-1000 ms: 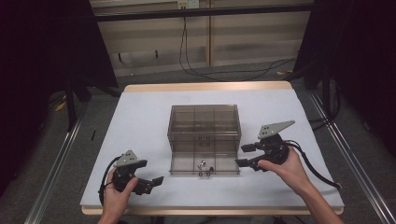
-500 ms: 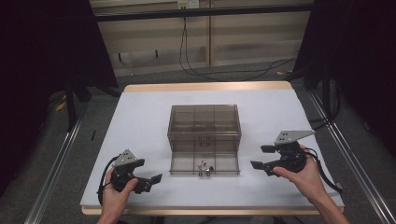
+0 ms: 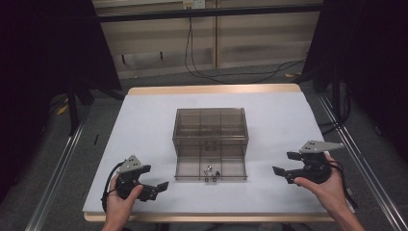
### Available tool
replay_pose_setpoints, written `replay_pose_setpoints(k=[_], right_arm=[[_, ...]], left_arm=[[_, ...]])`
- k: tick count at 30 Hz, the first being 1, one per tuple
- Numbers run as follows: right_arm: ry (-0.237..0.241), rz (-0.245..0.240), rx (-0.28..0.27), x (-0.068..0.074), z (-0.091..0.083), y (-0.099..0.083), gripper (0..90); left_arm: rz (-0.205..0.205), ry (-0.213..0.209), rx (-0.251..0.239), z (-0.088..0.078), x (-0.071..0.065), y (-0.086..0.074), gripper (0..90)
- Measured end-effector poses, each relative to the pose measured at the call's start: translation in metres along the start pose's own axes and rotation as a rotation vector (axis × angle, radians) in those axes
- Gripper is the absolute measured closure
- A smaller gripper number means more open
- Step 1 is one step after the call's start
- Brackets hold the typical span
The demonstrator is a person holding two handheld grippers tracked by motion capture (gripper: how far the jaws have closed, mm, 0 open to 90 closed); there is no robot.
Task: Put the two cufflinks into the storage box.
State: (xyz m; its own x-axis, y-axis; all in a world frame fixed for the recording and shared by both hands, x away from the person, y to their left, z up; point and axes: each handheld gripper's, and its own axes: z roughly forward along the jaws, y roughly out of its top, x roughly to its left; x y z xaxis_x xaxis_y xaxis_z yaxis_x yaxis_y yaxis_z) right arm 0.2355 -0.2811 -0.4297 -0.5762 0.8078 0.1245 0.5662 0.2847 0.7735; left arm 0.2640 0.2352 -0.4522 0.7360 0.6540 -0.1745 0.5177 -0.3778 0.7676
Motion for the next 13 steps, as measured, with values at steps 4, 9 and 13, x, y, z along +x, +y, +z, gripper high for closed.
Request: replay_pose_setpoints(k=[4,9,13], right_arm=[[-0.037,0.020,-0.008,-0.006,-0.003,-0.010,19.0],[-0.102,0.057,-0.008,-0.017,-0.003,-0.028,16.6],[-0.140,0.072,0.000,-0.023,0.002,-0.036,13.0]], left_arm=[[-0.008,0.001,-0.002,0.000,0.004,0.000,4.0],[-0.026,0.029,-0.009,-0.001,0.010,-0.001,4.0],[-0.055,0.053,-0.012,0.001,0.016,-0.003,4.0]])
